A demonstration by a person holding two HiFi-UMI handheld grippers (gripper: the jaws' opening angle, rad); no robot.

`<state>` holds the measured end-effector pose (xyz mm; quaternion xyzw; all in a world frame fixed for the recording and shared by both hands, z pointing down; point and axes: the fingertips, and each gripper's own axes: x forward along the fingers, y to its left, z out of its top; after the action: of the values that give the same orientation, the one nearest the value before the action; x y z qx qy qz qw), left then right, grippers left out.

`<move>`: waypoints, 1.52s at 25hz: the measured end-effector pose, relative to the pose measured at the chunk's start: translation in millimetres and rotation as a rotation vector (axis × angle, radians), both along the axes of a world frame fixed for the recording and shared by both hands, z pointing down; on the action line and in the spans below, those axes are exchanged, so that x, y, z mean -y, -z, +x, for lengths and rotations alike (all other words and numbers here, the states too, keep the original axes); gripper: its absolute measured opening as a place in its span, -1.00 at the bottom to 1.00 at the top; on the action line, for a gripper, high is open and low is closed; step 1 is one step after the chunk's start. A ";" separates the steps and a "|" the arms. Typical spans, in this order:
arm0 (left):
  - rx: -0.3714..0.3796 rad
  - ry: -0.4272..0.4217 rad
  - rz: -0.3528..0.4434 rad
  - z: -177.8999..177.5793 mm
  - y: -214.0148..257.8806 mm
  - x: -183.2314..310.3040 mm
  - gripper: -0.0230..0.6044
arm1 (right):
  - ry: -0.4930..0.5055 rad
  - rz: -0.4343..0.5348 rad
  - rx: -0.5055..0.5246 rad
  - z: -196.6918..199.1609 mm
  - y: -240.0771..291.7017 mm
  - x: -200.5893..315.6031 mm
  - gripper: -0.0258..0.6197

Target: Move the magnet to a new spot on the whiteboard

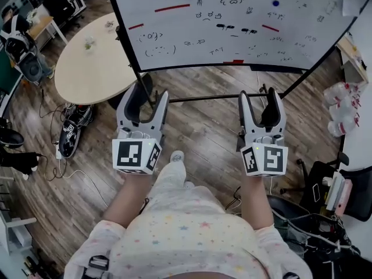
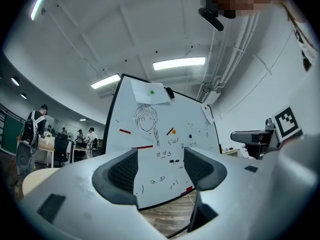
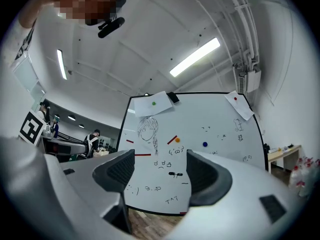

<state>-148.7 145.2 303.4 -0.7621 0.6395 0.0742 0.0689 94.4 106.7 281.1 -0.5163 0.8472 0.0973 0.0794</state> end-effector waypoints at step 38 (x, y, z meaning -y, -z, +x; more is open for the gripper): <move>0.026 0.144 0.112 -11.7 35.1 297.1 -0.09 | 0.101 0.095 -0.042 -33.3 52.5 308.1 -0.18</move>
<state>-160.4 -152.0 268.4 -0.7101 0.6864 0.0950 0.1248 61.1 -201.4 228.6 -0.4662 0.8681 0.1441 0.0910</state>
